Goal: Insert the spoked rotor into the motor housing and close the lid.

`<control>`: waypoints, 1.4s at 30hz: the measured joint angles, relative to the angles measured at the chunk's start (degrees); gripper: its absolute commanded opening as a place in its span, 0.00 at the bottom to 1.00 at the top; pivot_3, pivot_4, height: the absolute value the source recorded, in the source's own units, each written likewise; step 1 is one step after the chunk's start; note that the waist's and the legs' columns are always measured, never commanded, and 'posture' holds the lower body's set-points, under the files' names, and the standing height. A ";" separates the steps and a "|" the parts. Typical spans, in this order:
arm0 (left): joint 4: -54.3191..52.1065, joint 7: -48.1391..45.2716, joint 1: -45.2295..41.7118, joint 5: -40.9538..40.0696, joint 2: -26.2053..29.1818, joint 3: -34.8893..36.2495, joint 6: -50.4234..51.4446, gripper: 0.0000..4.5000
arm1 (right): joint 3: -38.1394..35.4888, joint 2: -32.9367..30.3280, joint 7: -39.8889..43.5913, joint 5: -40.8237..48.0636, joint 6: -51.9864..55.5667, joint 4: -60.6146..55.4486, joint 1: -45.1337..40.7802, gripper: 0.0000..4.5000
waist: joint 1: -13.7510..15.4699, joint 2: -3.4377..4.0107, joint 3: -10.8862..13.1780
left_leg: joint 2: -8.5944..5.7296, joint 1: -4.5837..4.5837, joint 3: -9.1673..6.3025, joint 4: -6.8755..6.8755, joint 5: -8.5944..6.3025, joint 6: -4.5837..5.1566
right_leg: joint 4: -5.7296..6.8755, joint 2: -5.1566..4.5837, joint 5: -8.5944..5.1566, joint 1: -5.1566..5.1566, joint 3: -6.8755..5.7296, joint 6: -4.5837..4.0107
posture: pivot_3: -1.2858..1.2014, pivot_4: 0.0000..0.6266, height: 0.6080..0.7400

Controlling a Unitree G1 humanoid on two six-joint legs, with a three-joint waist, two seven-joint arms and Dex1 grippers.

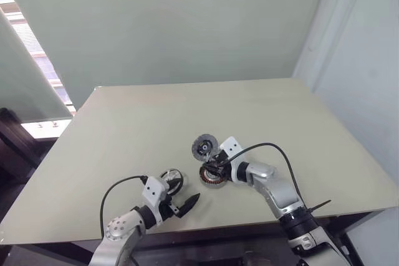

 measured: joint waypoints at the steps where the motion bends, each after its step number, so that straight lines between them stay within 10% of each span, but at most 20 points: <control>1: 0.02 0.00 -0.02 0.00 0.00 0.00 0.00 1.00 | 0.23 0.04 -0.29 -0.54 -0.60 0.64 -0.03 0.19 | 0.00 0.00 0.00 | 0.00 0.00 0.00 -0.01 0.00 0.00 | 0.00 0.00 0.00 0.00 0.00 0.00 | 0.52 0.00 1.00; 4: 0.03 0.00 -0.12 0.00 0.00 0.00 -0.02 1.00 | 1.51 0.28 -0.85 -1.85 -2.09 4.50 -0.08 0.01 | -0.01 0.00 0.00 | 0.00 0.01 0.00 -0.01 0.00 0.00 | 0.00 0.00 0.00 0.00 0.00 0.00 | 0.52 0.00 1.00; 19: 0.02 0.54 0.69 -0.09 0.00 0.28 -0.07 1.00 | 1.50 0.55 0.38 -2.66 -5.48 9.91 -0.14 0.01 | 0.00 0.01 0.00 | 0.00 0.02 0.00 0.00 0.00 0.00 | 0.01 0.00 0.00 0.02 0.01 0.00 | 0.52 0.00 1.00; 33: 0.91 0.72 0.27 -0.09 -1.03 0.19 -0.12 1.00 | 6.47 -11.58 10.62 -4.71 0.45 -7.53 -1.68 1.00 | 0.00 -0.01 0.00 | 0.00 0.01 0.00 0.02 0.00 0.00 | 0.00 0.00 0.00 0.02 -0.02 0.00 | 0.52 0.00 1.00; 42: 1.05 0.70 0.34 -0.13 -1.17 0.18 -0.59 1.00 | 6.55 -12.14 10.97 -4.71 0.68 -8.53 -2.11 1.00 | 0.01 -0.02 0.00 | 0.00 0.00 0.00 0.01 0.00 0.00 | -0.02 -0.02 0.00 0.01 -0.02 0.00 | 0.52 0.00 1.00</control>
